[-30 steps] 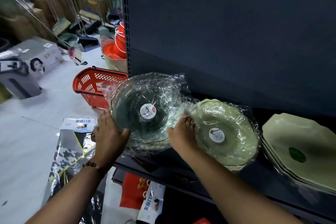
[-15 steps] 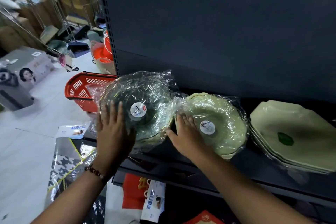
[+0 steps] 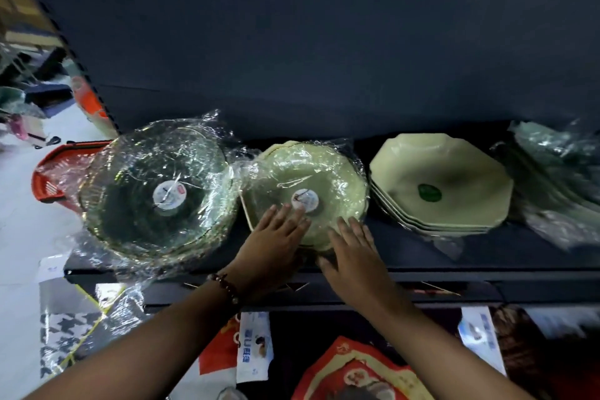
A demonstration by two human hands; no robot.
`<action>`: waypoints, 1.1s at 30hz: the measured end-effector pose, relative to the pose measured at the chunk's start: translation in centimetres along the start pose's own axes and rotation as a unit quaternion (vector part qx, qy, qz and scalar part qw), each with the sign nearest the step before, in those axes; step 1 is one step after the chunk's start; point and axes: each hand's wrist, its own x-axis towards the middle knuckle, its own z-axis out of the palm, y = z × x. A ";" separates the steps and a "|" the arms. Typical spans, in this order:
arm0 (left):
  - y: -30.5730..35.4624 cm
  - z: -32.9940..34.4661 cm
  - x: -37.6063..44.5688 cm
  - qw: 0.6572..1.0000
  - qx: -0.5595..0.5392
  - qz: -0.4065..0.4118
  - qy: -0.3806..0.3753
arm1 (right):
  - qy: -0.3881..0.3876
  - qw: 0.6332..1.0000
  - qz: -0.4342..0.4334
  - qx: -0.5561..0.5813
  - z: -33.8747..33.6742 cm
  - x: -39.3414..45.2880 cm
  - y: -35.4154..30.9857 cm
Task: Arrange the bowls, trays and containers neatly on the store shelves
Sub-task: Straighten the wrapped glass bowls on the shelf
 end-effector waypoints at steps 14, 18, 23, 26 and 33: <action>0.2 -0.2 0.0 0.997 -0.070 -0.016 -0.007 | 0.032 0.982 0.054 0.175 0.5 -3.1 1.4; 0.3 -0.6 -0.2 0.996 -0.083 -0.009 0.040 | 0.028 0.955 0.108 0.274 -0.4 -3.2 1.3; 0.8 -1.7 -0.3 0.992 -0.100 -0.011 0.074 | 0.059 0.909 0.158 0.381 -1.6 -3.1 1.5; 1.0 -2.4 -0.4 0.987 -0.130 -0.037 0.089 | 0.066 0.876 0.181 0.443 -2.1 -2.8 1.4; 1.3 -4.4 -0.5 0.979 -0.170 -0.032 0.106 | 0.076 0.814 0.211 0.535 -2.9 -1.8 1.2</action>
